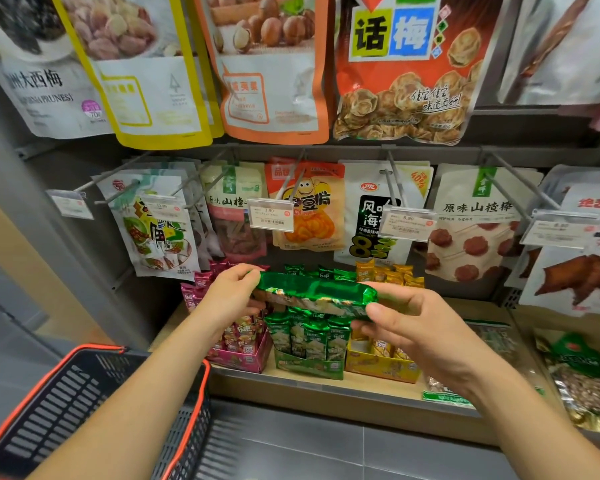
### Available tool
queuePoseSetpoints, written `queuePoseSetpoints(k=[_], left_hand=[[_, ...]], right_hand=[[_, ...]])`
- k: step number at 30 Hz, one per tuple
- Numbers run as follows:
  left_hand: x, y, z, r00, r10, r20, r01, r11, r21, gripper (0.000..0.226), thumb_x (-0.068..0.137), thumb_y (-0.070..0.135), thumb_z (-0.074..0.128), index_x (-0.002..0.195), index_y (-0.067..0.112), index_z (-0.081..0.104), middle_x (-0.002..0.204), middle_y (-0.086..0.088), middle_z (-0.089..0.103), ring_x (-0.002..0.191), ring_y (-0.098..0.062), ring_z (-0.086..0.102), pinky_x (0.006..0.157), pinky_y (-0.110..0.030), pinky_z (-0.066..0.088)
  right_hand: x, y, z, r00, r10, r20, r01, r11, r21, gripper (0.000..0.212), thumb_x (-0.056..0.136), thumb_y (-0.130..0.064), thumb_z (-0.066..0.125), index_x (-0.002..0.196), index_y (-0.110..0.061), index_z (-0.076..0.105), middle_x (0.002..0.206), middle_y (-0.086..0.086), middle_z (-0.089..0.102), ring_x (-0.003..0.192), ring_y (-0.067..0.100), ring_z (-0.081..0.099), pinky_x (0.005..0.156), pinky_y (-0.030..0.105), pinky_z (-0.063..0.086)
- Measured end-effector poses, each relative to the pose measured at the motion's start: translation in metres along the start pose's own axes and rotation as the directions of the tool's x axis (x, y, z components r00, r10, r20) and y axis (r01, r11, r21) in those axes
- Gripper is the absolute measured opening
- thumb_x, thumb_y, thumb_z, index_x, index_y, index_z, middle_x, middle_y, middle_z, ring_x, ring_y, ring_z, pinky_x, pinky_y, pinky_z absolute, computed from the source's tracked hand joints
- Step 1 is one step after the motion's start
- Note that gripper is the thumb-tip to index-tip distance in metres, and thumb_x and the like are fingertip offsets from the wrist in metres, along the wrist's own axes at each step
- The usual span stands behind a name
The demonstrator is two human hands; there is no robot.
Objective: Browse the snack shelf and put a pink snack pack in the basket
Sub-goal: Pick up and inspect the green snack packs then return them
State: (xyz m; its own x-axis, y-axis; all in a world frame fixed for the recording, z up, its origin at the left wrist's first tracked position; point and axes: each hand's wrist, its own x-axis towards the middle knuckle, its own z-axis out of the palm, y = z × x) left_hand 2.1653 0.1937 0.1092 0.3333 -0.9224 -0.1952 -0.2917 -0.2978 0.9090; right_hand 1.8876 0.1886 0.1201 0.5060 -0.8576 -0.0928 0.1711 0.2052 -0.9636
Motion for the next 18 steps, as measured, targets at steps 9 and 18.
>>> queuePoseSetpoints(k=[9,18], left_hand=[[-0.025,0.015,0.019,0.804,0.47,0.364,-0.594,0.654,0.468,0.05,0.083,0.034,0.064,0.132,0.034,0.054,0.13,0.014,0.053,0.12,-0.005,0.046,0.106,-0.031,0.038],[-0.017,0.017,-0.014,0.673,0.734,0.09,-0.654,0.534,0.535,0.037,0.075,0.03,0.081,0.109,0.029,0.068,0.095,0.015,0.058,0.09,-0.003,0.053,0.079,-0.028,0.048]], right_hand=[[0.007,-0.004,0.021,0.956,-0.28,-0.086,0.177,0.787,-0.591,0.043,0.066,-0.052,0.072,0.107,-0.04,0.069,0.111,-0.019,0.069,0.107,-0.002,0.063,0.093,0.019,0.047],[0.032,-0.003,0.044,0.979,-0.201,0.036,0.175,0.732,-0.658,0.045,0.089,-0.02,0.068,0.129,-0.033,0.053,0.109,-0.013,0.065,0.094,-0.001,0.063,0.088,0.022,0.053]])
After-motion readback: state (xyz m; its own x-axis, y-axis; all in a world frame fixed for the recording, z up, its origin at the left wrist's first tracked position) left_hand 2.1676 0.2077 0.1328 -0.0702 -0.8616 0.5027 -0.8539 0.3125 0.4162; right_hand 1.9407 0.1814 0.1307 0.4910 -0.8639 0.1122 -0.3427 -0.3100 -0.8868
